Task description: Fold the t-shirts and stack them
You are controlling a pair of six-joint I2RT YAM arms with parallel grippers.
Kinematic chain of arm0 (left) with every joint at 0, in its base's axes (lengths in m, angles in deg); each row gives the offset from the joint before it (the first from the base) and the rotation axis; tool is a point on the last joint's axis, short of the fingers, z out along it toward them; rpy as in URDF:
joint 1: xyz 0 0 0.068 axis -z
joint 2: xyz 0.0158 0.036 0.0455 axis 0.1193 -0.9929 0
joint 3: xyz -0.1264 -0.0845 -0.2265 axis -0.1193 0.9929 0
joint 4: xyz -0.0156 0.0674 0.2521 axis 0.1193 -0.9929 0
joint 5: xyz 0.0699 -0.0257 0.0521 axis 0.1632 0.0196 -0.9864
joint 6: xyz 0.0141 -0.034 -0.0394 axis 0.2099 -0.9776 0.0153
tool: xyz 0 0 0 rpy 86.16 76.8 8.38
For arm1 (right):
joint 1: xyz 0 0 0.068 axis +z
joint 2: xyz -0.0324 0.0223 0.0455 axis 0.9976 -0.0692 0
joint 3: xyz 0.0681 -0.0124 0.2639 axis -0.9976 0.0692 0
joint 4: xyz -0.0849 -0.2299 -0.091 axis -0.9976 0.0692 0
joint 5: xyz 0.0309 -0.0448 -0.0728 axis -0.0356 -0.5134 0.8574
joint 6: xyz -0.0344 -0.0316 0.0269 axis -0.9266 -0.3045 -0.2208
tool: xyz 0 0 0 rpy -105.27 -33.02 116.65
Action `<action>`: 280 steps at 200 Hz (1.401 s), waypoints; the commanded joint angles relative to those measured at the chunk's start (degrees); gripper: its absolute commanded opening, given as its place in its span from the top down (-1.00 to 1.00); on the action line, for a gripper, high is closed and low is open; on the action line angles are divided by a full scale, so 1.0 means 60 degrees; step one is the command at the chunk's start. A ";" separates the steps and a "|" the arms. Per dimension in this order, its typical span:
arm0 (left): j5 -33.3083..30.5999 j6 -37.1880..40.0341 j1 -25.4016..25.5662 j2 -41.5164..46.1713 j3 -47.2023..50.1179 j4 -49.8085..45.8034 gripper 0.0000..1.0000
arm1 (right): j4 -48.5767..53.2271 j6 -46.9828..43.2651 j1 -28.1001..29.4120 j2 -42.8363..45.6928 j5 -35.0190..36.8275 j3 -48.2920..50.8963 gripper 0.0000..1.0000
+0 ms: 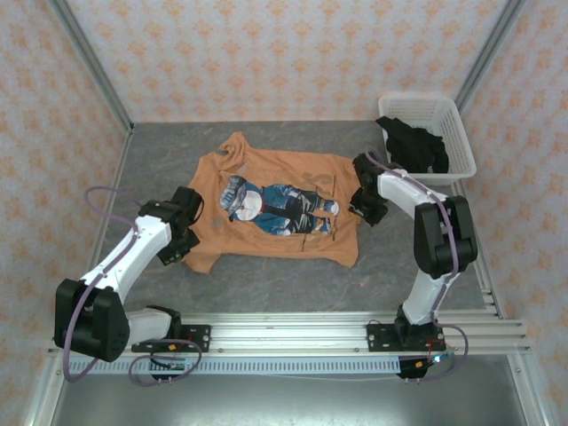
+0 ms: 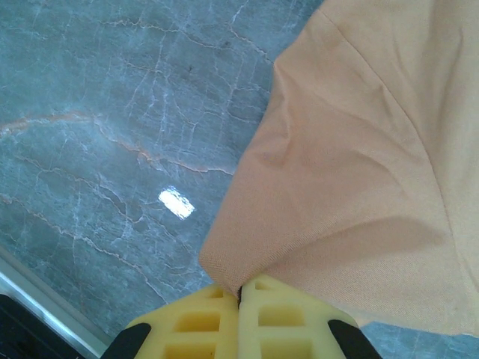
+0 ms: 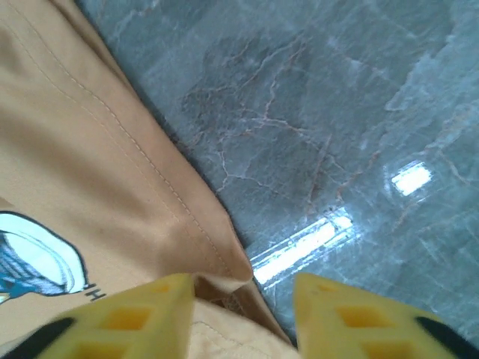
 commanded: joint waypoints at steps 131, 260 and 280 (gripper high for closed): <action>0.0025 0.0043 0.0392 0.0015 -0.0010 0.0132 1.00 | -0.2885 0.9651 0.1936 0.5647 -0.1389 0.6282 -0.10; 0.0062 -0.0076 0.0416 -0.0037 0.0034 0.0259 1.00 | -0.4114 1.0316 0.2201 0.3625 -0.1495 0.6231 0.12; 0.0011 -0.0058 0.0407 -0.0032 -0.0020 0.0212 1.00 | -0.4265 0.9938 0.2164 0.3111 -0.1287 0.5950 0.34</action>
